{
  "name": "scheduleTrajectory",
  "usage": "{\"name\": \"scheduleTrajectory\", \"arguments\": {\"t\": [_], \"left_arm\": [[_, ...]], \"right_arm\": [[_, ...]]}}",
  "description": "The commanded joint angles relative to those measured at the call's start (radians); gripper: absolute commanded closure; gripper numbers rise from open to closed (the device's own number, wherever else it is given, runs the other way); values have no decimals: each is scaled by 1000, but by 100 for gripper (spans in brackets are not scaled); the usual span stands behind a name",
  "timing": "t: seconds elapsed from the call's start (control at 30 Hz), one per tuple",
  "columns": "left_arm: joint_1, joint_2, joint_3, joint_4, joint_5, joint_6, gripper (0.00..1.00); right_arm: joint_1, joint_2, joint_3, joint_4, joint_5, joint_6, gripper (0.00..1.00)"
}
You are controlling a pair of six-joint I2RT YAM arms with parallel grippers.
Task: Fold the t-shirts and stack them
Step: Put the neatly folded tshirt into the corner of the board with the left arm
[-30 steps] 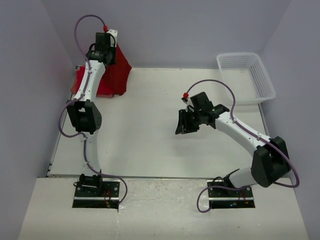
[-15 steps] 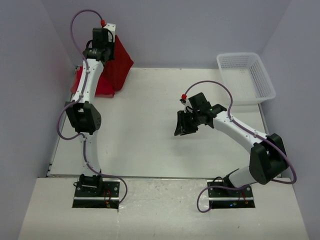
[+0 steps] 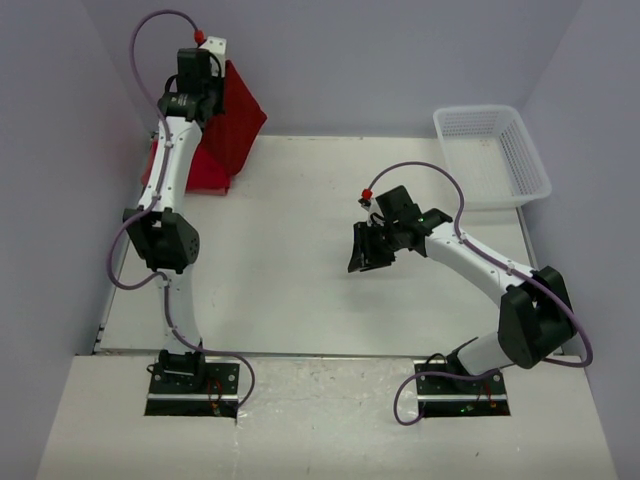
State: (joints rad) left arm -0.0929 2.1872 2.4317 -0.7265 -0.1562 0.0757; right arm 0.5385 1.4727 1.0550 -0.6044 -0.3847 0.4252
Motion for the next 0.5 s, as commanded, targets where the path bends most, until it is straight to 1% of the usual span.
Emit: {"name": "scheduleTrajectory", "arguments": {"t": [0.0,0.27,0.47], "left_arm": [[-1,-89,10,38,-20,30,100],[4,-83,4,30,-48,45,100],[21,-67,-29,39,-63,45,100]], "right_arm": [[8,-8,-10,28,-14,-8,60],[6,-25,-18,20,-6,-11,60],[8,-29,-9,11,3,-13,60]]}}
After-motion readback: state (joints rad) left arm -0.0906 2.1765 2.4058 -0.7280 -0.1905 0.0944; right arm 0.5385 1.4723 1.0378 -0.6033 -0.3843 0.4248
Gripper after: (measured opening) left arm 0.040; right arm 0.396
